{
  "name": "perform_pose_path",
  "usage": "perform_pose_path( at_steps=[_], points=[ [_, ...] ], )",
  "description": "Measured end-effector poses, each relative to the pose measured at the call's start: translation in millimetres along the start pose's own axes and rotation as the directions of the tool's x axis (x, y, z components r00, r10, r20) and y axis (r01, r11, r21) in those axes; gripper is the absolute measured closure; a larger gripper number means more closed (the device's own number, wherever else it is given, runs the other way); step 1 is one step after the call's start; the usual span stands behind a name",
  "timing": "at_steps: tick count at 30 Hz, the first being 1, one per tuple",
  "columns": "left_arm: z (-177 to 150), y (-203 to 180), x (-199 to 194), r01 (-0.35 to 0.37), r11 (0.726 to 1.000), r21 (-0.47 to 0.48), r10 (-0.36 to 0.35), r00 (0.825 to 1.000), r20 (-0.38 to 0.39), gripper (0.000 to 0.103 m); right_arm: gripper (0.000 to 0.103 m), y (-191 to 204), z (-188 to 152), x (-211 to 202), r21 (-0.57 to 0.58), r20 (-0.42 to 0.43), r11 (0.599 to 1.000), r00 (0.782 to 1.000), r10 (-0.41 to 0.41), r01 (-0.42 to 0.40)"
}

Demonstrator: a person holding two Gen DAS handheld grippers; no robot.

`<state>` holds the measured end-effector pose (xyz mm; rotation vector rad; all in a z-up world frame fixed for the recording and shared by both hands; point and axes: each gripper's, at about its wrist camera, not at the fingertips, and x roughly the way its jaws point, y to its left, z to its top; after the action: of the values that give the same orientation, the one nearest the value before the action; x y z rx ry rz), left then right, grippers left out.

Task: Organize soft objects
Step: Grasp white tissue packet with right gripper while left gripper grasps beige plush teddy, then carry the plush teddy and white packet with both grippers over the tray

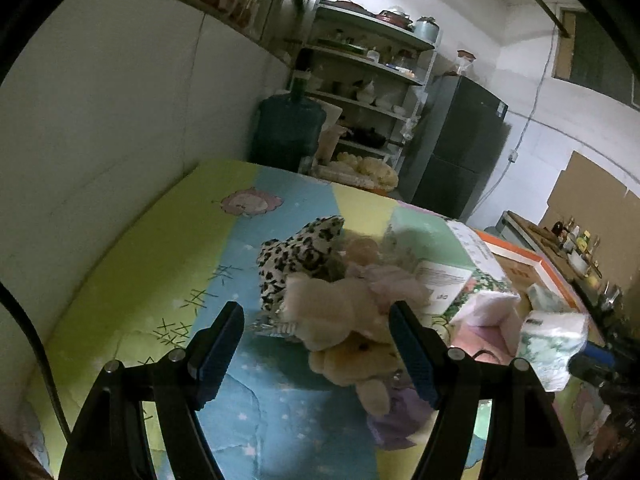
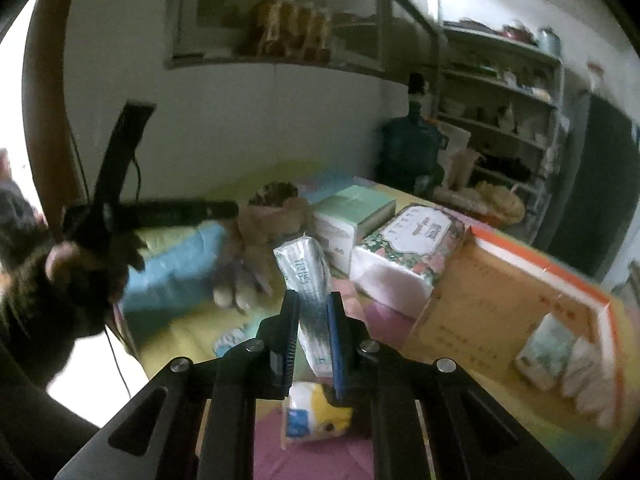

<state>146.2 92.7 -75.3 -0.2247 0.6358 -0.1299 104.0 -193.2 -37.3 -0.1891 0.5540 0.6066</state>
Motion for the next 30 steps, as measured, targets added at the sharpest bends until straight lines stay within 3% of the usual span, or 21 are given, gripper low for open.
perform_pose_path(
  at_steps=[6, 10, 13, 30],
  points=[
    [4.5, 2.4, 17.3, 0.041, 0.999, 0.016, -0.040, 0.999, -0.033, 0.028, 0.089, 0.6, 4.4, -3.6, 0.078, 0.046, 0.996, 0.998, 0.035, -0.039],
    [2.9, 6.8, 26.2, 0.074, 0.997, 0.000, -0.074, 0.996, -0.052, 0.036, 0.089, 0.5, 5.8, -4.5, 0.109, 0.054, 0.993, 0.998, 0.039, -0.044],
    [1.7, 8.6, 26.4, 0.070, 0.998, -0.003, -0.070, 0.997, -0.037, 0.051, 0.089, 0.2, 6.2, -2.2, 0.131, 0.053, 0.990, 0.998, 0.042, -0.048],
    [2.6, 0.3, -7.2, 0.100, 0.995, 0.019, -0.101, 0.992, 0.076, 0.057, 0.089, -2.1, 7.2, -1.8, 0.161, 0.062, 0.984, 0.996, 0.064, -0.073]
  ],
)
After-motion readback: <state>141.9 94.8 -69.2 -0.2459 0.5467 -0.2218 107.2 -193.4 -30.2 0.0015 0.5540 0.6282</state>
